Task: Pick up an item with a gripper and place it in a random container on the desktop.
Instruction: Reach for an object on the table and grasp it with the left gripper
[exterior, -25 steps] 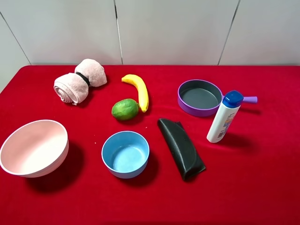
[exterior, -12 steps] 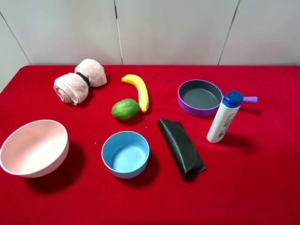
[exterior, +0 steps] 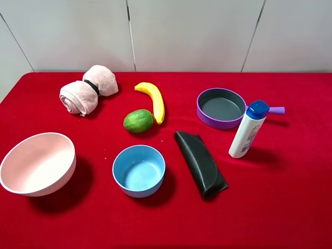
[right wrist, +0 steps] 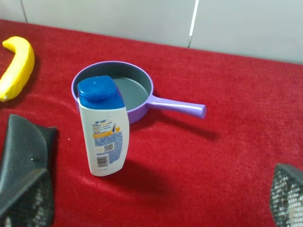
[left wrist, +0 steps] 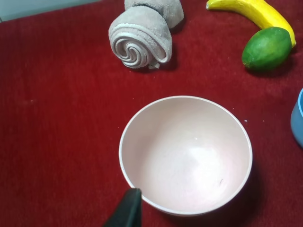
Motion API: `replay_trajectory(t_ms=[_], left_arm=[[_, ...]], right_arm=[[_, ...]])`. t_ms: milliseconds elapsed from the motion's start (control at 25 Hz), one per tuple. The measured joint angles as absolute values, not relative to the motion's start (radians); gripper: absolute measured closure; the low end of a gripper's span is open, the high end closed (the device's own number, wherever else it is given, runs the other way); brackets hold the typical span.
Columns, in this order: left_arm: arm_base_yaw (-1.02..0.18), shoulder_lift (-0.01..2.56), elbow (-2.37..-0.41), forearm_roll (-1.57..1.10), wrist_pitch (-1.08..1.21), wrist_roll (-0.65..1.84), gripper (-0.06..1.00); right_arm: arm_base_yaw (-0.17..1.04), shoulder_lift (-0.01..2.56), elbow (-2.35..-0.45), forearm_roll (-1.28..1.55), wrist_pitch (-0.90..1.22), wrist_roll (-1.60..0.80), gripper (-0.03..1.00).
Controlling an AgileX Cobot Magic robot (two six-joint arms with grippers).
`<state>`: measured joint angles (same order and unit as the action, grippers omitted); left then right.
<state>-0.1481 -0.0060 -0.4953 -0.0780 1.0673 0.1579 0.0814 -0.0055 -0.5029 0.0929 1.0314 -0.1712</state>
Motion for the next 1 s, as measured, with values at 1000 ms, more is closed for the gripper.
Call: replay_trajectory(t_ms=[1000], left_arm=[[-0.164, 0.548, -0.65, -0.225, 0.808, 0.47, -0.04]], right_arm=[[0.081, -0.006, -0.503, 0.093, 1.031, -0.171, 0.27]])
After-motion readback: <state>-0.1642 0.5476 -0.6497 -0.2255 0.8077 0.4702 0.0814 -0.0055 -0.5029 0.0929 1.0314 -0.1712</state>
